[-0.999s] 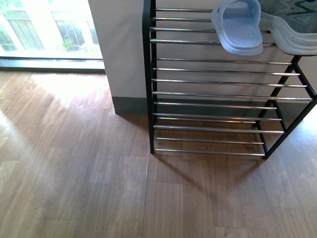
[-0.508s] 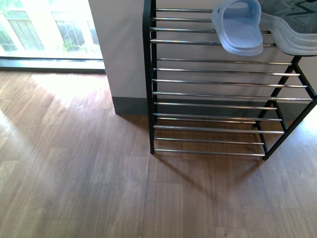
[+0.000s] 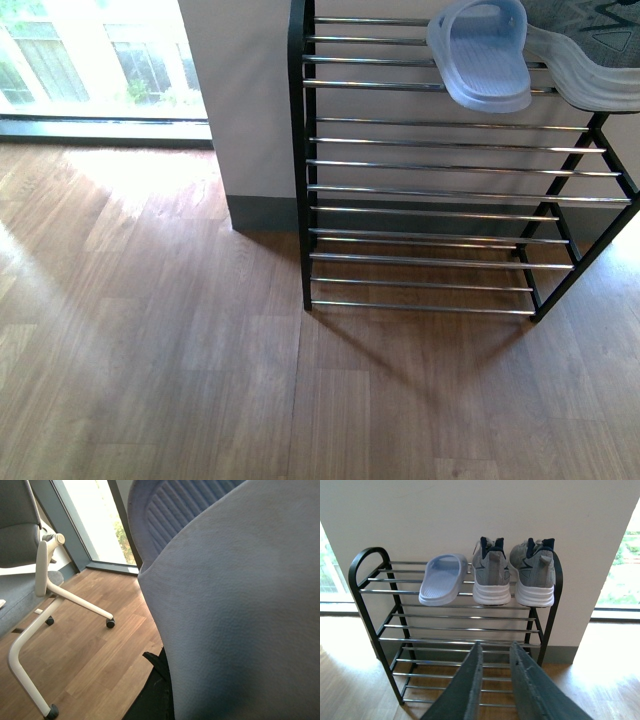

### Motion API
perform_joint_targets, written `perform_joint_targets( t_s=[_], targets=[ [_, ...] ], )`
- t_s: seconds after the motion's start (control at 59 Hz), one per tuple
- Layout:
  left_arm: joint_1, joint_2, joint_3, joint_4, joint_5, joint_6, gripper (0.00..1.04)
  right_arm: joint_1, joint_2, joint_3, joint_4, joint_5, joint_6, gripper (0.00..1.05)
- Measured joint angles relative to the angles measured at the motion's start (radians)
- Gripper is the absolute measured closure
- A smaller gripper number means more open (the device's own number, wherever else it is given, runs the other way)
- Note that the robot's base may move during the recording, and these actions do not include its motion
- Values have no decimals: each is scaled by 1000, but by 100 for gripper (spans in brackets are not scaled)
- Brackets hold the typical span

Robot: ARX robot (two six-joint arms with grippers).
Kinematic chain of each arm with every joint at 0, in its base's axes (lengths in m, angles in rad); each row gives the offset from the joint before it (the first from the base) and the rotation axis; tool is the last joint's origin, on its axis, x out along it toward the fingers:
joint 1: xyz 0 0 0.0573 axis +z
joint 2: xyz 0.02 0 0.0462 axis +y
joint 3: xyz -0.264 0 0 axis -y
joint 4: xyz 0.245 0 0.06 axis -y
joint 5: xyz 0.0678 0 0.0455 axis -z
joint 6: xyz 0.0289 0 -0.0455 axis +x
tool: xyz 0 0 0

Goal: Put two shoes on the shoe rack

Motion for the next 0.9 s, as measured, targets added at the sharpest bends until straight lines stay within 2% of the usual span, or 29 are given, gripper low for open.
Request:
perform_joint_targets(
  t_s=[0.288,0.407,0.44,0.474,0.559,0.678,0.813,0.898],
  targets=[
    [2,0,0,0,-7,0,103,0,-1,0,-2,-4,0,40],
    [2,-1,0,0,-9,0,103,0,-2,0,-2,-4,0,17],
    [2,-10,3,-24,2,-19,103,0,-2,0,-2,-3,0,14],
    [5,-19,25,-117,33,-70,103,0,-2,0,-2,1,0,9],
    [13,23,128,-331,148,-237,103,0,-2,0,-3,8,3,9],
    [58,195,292,-448,294,-404,103,0,-2,0,-3,3,3,9],
    [84,434,533,-526,397,-422,103,0,-2,0,-3,3,3,9],
    [86,605,727,-602,465,-371,103,0,-2,0,-3,2,3,9]
  ],
)
